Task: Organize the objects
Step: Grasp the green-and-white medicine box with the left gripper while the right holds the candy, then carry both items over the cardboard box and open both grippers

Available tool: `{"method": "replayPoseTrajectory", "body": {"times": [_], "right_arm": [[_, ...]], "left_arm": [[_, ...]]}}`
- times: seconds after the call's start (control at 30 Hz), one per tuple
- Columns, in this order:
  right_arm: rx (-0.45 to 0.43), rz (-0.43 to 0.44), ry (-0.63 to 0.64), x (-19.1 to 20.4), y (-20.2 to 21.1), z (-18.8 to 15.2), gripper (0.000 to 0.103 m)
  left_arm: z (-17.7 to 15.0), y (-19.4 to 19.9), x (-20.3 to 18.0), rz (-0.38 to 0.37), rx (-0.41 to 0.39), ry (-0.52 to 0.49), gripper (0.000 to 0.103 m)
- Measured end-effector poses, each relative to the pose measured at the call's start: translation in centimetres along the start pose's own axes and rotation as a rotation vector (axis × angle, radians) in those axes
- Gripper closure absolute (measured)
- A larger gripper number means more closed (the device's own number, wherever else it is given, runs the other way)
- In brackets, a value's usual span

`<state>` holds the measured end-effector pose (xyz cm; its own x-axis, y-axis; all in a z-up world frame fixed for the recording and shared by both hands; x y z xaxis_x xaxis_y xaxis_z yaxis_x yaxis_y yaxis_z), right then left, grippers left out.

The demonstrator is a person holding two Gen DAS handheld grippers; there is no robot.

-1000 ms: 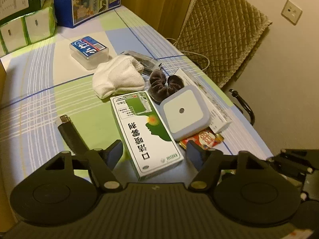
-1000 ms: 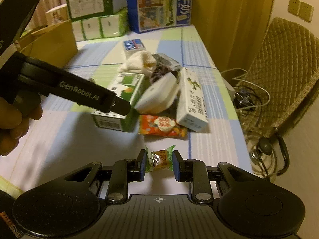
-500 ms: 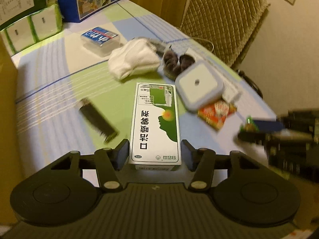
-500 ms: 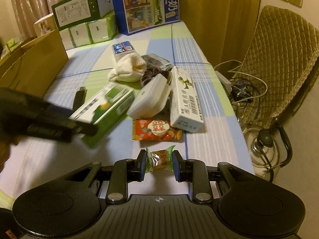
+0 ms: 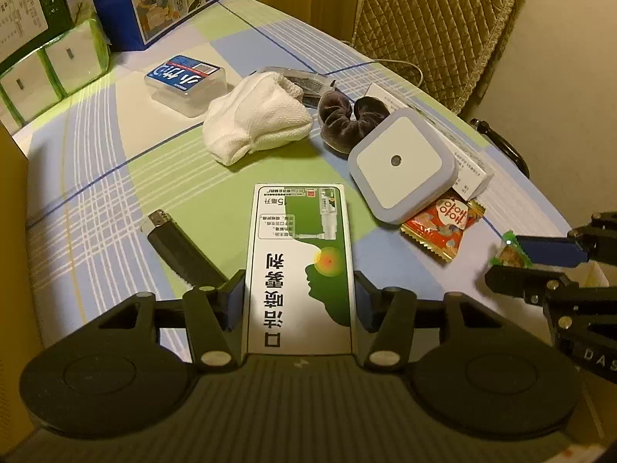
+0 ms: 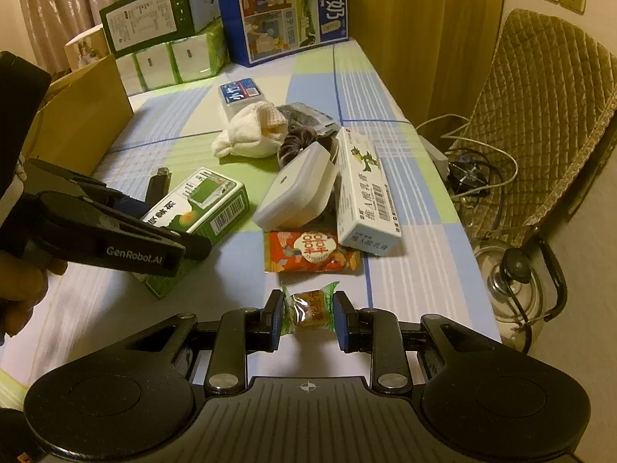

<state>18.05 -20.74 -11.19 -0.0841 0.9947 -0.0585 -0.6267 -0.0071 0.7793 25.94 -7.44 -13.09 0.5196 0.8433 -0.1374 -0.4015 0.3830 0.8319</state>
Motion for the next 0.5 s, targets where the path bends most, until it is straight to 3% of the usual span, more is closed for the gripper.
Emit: {"method": "replayPoseTrajectory", "body": {"times": [0.5], "right_arm": [[-0.052, 0.005, 0.008, 1.3, 2.7, 1.5, 0.079]], "left_arm": [[-0.3, 5.3, 0.1, 0.008, -0.056, 0.003, 0.053]]}}
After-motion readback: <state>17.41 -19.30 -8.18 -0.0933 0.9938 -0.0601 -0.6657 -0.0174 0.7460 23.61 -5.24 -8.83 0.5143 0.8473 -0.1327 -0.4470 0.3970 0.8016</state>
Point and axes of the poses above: each gripper's, at about its wrist camera, not at the fingertips, and y roughly against the way its jaws point, x to its left, z to its top, the point moved 4 cm from there along -y, roughly the way its jaws point, and after that the axes turned 9 degrees about -z, right-handed, at the moved point
